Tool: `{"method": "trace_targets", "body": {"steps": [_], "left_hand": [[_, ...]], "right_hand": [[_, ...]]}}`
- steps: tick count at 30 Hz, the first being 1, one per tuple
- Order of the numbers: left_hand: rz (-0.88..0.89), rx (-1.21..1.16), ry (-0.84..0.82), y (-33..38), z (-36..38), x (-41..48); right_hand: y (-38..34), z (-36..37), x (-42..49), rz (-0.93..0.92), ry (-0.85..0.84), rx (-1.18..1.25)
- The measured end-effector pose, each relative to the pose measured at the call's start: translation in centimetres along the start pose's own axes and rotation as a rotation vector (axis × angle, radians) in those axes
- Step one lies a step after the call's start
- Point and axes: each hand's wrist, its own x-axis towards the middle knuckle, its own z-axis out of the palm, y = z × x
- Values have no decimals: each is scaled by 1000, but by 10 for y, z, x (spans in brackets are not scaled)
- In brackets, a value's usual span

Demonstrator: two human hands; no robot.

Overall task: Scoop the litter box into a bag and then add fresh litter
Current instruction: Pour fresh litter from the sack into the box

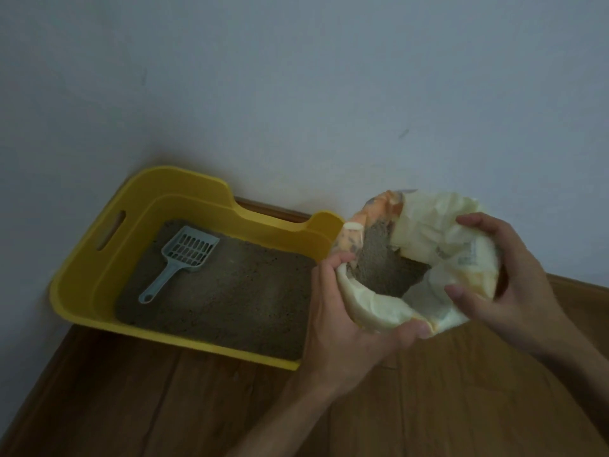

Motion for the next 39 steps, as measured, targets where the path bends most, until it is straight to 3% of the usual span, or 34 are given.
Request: {"method": "trace_targets", "body": {"steps": [7,22,32,39], "left_hand": [[92,112,-126,2,1,10],[156,156,-374,-12,51,21],[184,274,-422,-44,78,-8],[201,342,-407,-66,77,-8]], "right_hand": [[18,3,-24,17,142,70],[54,-24,-84,186,193,201],[83,-26,-120,283,72,247],[105,0,-125,316,104,296]]}}
